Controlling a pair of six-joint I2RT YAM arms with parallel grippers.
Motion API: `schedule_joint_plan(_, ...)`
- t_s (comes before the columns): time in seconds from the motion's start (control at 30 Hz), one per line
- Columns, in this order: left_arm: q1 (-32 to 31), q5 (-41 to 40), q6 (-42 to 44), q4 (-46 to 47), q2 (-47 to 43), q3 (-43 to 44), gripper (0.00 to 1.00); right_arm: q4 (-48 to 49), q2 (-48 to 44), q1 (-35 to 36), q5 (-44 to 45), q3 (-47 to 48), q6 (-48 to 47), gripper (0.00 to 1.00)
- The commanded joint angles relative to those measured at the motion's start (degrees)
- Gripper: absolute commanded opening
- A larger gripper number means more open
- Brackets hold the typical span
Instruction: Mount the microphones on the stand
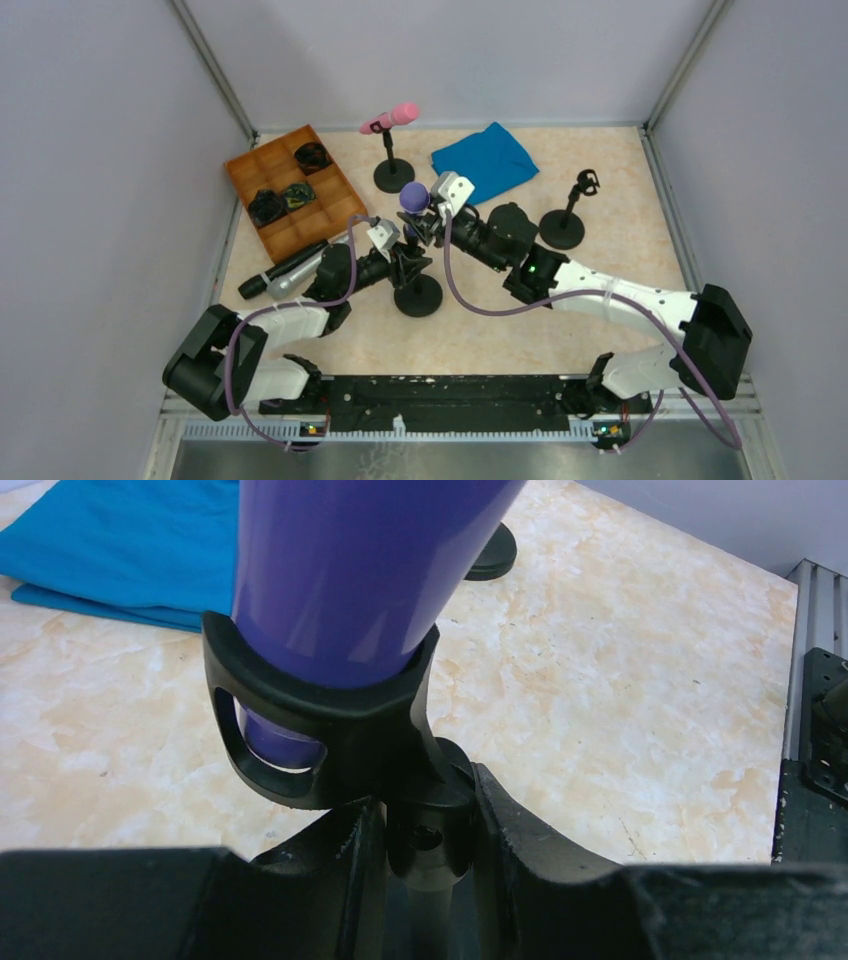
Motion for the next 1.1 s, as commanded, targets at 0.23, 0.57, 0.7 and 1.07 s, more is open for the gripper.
schedule_joint_plan(0.23, -0.9, -1.7, 5.4, 6.3, -1.8, 2.3, 0.00, -29.0, 7.0, -0.6, -3.0, -3.0, 8.5, 0.00)
schedule_joint_plan(0.57, -1.0, -1.5, 5.3, 5.9, -1.7, 2.5, 0.00, -28.2, 7.5, -0.8, -2.7, -3.4, 9.5, 0.00)
schedule_joint_plan(0.7, -1.0, -1.6, 5.3, 5.8, -1.9, 2.5, 0.00, -25.1, 7.4, -0.8, -1.2, -5.2, 8.2, 0.00)
schedule_joint_plan(1.07, -1.1, -1.7, 5.3, 5.8, -1.1, 2.8, 0.00, -23.7, 9.3, -0.2, 1.5, -5.8, 5.3, 0.00)
